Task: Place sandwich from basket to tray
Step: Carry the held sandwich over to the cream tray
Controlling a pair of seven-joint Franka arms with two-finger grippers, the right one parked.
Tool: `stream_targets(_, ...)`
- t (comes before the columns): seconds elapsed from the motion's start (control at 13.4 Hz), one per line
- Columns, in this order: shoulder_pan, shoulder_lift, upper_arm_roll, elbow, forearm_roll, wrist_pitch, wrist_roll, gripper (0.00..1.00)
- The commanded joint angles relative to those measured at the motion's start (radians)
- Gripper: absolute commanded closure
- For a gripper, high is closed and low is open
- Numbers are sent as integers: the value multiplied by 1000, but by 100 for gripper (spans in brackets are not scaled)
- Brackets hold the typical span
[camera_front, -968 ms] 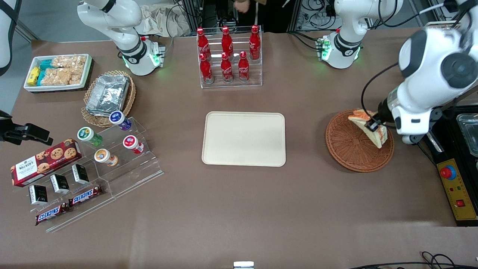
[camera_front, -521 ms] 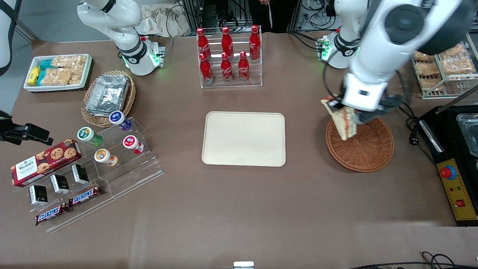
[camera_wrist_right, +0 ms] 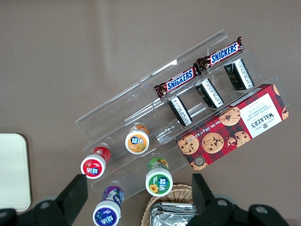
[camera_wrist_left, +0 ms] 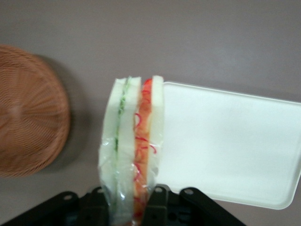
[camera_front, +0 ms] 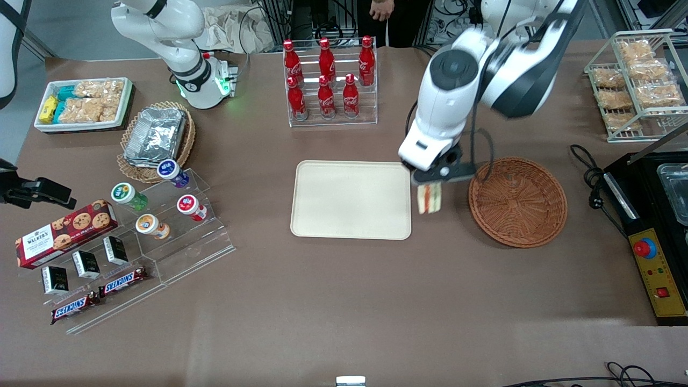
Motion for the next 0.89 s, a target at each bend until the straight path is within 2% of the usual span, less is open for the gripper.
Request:
stream_targets(0.0,-30,52,-2,-97,18,180,28,100)
stream_targets(0.15,-44,133,-2,-89,114,207,14,100)
stream_targets(0.45,-93,239,1,-88,153,280,4,100)
stream_targets(0.67,-107,299,-1,-88,265,313,-81,100)
stream_targets(0.82,-108,310,1,-88,284,313,-87,100)
